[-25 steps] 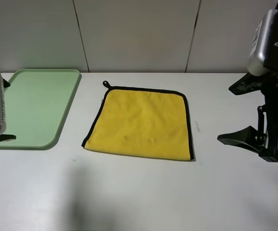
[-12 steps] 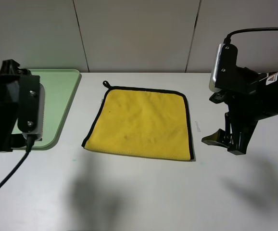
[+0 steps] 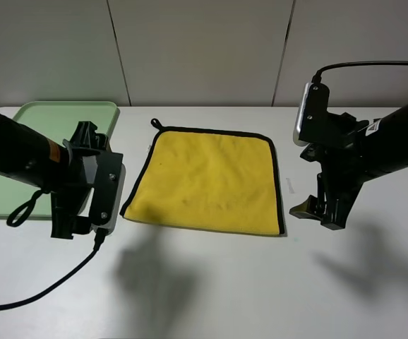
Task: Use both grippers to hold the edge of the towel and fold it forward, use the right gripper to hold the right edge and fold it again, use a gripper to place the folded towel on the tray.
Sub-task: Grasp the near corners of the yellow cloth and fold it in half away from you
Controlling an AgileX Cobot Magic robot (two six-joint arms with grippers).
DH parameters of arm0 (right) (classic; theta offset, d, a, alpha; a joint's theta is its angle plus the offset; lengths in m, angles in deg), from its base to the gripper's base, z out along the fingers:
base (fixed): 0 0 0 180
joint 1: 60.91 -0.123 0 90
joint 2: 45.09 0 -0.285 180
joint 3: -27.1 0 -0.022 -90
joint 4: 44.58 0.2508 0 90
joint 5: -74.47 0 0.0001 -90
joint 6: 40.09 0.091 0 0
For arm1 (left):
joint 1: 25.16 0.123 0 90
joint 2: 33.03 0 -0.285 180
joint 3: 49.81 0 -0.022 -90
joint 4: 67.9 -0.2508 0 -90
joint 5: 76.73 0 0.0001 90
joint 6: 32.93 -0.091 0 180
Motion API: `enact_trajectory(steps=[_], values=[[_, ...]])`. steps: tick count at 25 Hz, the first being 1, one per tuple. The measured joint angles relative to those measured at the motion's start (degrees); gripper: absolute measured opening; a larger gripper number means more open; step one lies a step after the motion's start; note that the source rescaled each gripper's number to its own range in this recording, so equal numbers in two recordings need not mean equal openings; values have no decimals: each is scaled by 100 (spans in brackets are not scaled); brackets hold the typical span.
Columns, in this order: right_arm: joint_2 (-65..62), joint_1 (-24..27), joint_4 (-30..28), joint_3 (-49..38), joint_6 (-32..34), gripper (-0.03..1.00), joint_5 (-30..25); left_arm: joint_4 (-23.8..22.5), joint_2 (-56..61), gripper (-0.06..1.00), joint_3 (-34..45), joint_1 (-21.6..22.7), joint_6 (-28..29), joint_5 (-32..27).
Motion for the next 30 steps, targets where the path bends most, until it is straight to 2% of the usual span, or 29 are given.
enact_trajectory(steps=[5,18,30], values=[[75,0,5,0,0,100,109,0,-599,94,-4,0,-95,589],[75,0,10,0,0,100,222,-6,-1289,91,-11,-5,-1139,1691],[75,0,10,0,0,100,427,-12,-1693,89,-58,-5,-1198,2405]])
